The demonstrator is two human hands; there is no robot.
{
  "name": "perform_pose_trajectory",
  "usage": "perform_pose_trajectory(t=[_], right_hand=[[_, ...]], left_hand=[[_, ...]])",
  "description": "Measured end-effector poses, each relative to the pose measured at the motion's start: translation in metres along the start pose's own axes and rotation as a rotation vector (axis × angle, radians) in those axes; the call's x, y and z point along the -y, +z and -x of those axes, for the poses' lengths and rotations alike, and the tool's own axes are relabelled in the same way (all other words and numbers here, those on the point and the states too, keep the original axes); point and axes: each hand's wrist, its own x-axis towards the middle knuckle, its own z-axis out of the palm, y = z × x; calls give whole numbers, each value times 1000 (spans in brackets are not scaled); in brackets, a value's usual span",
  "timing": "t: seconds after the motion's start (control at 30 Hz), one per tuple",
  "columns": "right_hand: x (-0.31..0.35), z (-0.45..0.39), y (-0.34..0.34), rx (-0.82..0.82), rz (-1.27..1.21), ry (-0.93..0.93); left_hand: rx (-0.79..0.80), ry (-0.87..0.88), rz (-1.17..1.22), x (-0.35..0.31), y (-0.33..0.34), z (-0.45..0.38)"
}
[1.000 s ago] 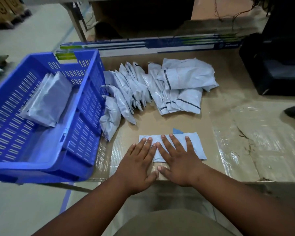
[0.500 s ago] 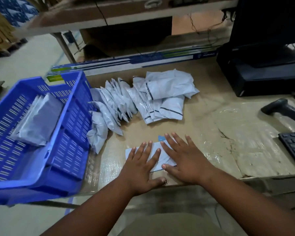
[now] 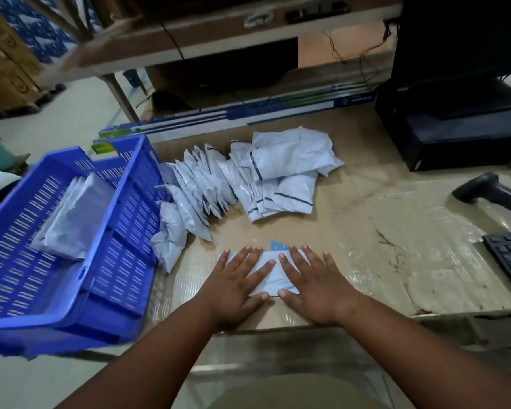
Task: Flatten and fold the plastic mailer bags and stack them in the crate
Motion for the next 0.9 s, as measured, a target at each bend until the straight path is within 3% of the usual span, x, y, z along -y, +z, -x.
perform_pose_trajectory(t=[0.13,0.23,0.3,0.4,0.5,0.7,0.9], right_hand=[[-7,-1,-16,-69,20,-24],[3,-14,-26,-262,12,-7],[20,-25,-24,-272,13,-11],[39,-35,-2,-249,74,-71],[35,-36,20,-250,153,-85],[25,-27,20,-203,112,11],[-7,-8,19,-153,75,115]], left_hand=[[-72,-148,73,-11,-3,8],[-290,-82,122,-17,-6,3],[-351,-66,179,-23,-10,-10],[-234,-89,260,-26,-1,-18],[-211,-83,157,-17,24,-12],[-193,-176,132,-4,36,-3],[-57,-283,141,30,33,28]])
